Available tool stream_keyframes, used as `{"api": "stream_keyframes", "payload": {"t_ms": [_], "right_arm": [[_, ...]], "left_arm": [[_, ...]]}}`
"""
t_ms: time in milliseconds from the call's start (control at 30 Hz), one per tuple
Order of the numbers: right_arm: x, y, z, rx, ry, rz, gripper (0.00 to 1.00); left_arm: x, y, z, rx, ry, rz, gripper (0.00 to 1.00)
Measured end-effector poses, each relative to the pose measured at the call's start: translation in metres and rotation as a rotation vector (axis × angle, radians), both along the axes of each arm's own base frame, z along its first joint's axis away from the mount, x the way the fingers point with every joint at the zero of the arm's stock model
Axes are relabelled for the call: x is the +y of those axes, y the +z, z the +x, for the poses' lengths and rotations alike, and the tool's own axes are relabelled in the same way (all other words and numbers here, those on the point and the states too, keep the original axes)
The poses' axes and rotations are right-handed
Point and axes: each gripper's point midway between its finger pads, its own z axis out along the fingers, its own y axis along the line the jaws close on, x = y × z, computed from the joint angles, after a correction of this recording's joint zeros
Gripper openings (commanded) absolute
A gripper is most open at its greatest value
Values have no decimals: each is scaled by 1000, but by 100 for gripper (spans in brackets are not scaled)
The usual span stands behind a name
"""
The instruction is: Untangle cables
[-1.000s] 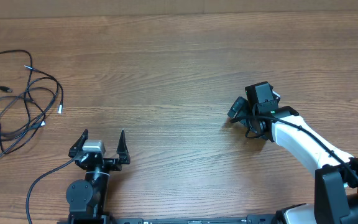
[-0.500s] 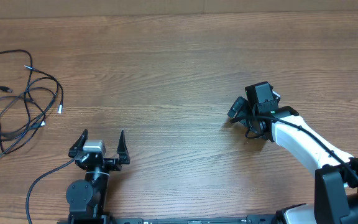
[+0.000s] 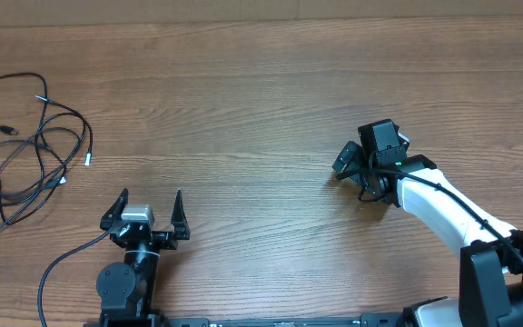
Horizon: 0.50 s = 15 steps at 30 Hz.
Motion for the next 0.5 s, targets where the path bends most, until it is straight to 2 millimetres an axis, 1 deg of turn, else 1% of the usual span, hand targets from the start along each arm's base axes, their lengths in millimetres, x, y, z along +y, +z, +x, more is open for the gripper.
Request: {"api": "stream_keyframes", "payload": {"t_ms": [500], "right_arm": [[0, 0, 0, 1, 0, 0, 100]], "left_arm": [[0, 0, 0, 0, 0, 0, 100]]}}
